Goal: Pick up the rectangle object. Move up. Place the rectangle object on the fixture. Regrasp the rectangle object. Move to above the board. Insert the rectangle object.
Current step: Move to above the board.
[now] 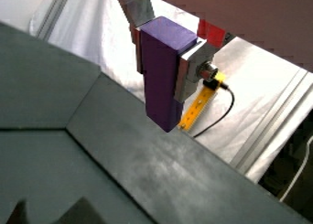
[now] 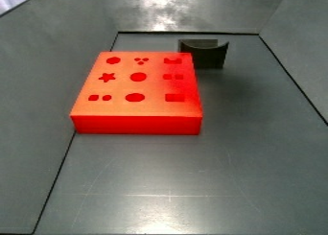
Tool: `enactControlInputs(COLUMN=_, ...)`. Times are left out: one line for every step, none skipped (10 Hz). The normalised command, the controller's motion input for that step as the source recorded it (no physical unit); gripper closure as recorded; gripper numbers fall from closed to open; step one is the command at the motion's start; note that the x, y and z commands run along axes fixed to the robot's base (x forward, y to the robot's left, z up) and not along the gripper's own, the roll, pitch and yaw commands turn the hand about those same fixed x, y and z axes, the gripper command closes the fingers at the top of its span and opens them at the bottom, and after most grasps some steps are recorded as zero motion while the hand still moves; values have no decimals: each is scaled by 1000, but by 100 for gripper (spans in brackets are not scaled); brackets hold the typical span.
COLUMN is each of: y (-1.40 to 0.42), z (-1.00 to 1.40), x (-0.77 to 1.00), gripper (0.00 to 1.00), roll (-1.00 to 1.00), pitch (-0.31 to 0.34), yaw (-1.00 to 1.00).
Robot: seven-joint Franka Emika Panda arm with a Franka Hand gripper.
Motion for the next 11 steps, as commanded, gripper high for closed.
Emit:
enactControlInputs(y=-13, z=572, x=-16, gripper=100, roll=-34, pitch=89, yaw=117)
enactControlInputs(y=-15, z=394, x=-1, gripper=100, roll=-33, pitch=80, yaw=114)
enactControlInputs(y=-20, z=172, x=11, gripper=100, roll=-34, pitch=84, yaw=105)
enactControlInputs(y=-1000, z=255, x=-487, gripper=100, roll=-1000, pitch=61, yaw=5)
enactControlInputs(y=-1000, z=257, x=-488, gripper=100, roll=-1000, pitch=52, yaw=3)
enactControlInputs(y=-1000, z=272, x=-517, gripper=100, roll=-1000, pitch=39, yaw=7)
enactControlInputs(y=-1000, z=257, x=-521, gripper=100, roll=-1000, pitch=31, yaw=11)
enactControlInputs(y=-1000, z=259, x=-529, gripper=100, roll=-1000, pitch=29, yaw=11)
enactControlInputs(y=-1000, z=266, x=-543, gripper=100, roll=-1000, pitch=25, yaw=13)
enactControlInputs(y=-1000, z=266, x=-554, gripper=100, roll=-1000, pitch=20, yaw=13)
enactControlInputs(y=-1000, z=270, x=-595, gripper=100, roll=-1000, pitch=9, yaw=16)
